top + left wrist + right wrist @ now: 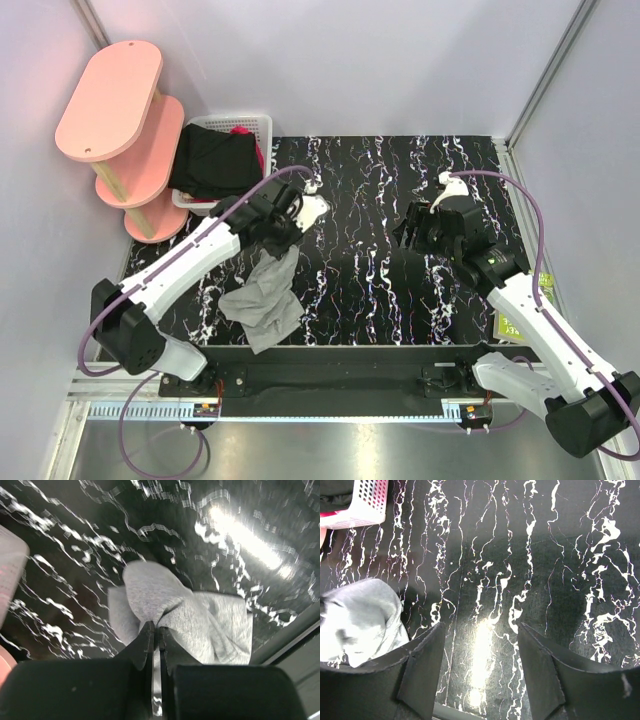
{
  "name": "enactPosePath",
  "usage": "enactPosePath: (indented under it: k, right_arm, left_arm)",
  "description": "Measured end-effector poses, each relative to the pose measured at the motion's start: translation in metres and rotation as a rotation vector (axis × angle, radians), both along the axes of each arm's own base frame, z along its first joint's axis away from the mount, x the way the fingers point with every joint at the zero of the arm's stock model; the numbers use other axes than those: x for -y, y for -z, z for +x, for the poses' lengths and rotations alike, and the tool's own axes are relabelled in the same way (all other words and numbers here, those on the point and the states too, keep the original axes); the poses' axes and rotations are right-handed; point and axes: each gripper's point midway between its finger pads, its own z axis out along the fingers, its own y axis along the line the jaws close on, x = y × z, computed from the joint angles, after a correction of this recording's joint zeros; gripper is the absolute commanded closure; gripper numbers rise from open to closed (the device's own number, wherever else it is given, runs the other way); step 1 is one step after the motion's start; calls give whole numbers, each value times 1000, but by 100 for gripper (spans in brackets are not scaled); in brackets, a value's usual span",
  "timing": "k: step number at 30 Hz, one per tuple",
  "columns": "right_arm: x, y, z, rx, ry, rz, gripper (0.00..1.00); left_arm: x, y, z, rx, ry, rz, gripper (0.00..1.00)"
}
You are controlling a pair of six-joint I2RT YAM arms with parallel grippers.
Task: Fold and stack the t-shirts
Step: Move the tshirt to the center of the board, then flatten out the tshirt
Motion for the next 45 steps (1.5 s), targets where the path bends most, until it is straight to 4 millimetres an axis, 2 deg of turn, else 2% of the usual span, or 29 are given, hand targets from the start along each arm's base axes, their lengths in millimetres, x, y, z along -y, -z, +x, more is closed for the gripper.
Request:
enactPosePath:
  k: [3, 7, 8, 9, 10, 13, 14, 15, 16, 18, 19, 22, 24, 26, 28, 30, 33, 36, 38, 40, 42, 45]
  right_arm:
    - [0, 0, 0, 0, -2, -3, 39]
    - [0, 3, -4, -1, -16, -4, 41]
    - [-1, 6, -6, -5, -26, -1, 37]
    - [-3, 9, -9, -13, -41, 4, 34]
    - [-5, 14, -12, -27, -58, 7, 32]
    - [-15, 31, -21, -85, -121, 20, 32]
    - [-19, 37, -23, -108, -143, 26, 32]
    - [-23, 44, -24, -135, -162, 30, 30]
    - [-28, 51, -24, -162, -180, 35, 28]
    - [-38, 66, -26, -218, -214, 50, 25]
    - [-43, 75, -27, -253, -232, 57, 23]
    - [-58, 99, -28, -344, -274, 70, 22]
    - [-67, 112, -27, -388, -293, 80, 23]
    - [-72, 124, -24, -415, -296, 82, 23]
    - [-73, 132, -19, -429, -284, 72, 23]
    - [-73, 134, -7, -422, -258, 52, 23]
    - [-73, 123, 17, -362, -210, 25, 23]
    - [-63, 104, 46, -276, -127, -5, 21]
    - [-48, 94, 63, -232, -52, -21, 21]
    - [-19, 88, 77, -209, 56, -35, 21]
    - [18, 83, 87, -198, 181, -48, 21]
    - [59, 71, 89, -167, 320, -62, 21]
  left_arm:
    - [8, -26, 12, 45, -11, -67, 100]
    - [19, -90, 39, 174, -52, -193, 100]
    - [21, -108, 46, 212, -64, -232, 99]
    - [19, -122, 55, 251, -84, -265, 93]
    - [17, -135, 63, 288, -99, -300, 67]
    - [-24, -143, 92, 335, -222, -326, 23]
    - [-41, -137, 99, 340, -266, -321, 20]
    - [-55, -128, 104, 336, -299, -306, 13]
    - [-71, -112, 107, 325, -346, -292, 11]
    - [-95, -65, 100, 251, -407, -238, 5]
    - [-104, -38, 93, 204, -430, -209, 5]
    - [-127, 25, 64, 64, -485, -126, 3]
    - [-137, 43, 51, 17, -508, -96, 1]
    - [-138, 39, 48, 29, -508, -107, 1]
    - [-129, 20, 50, 90, -479, -141, 1]
    - [-109, -4, 51, 151, -418, -175, 1]
    - [-54, -38, 57, 223, -272, -242, 1]
    - [-2, -46, 60, 223, -161, -264, 1]
    - [26, -36, 65, 195, -114, -259, 1]
    - [46, -14, 75, 148, -105, -237, 1]
    - [54, 11, 89, 99, -127, -196, 1]
    - [68, 40, 116, 51, -165, -156, 1]
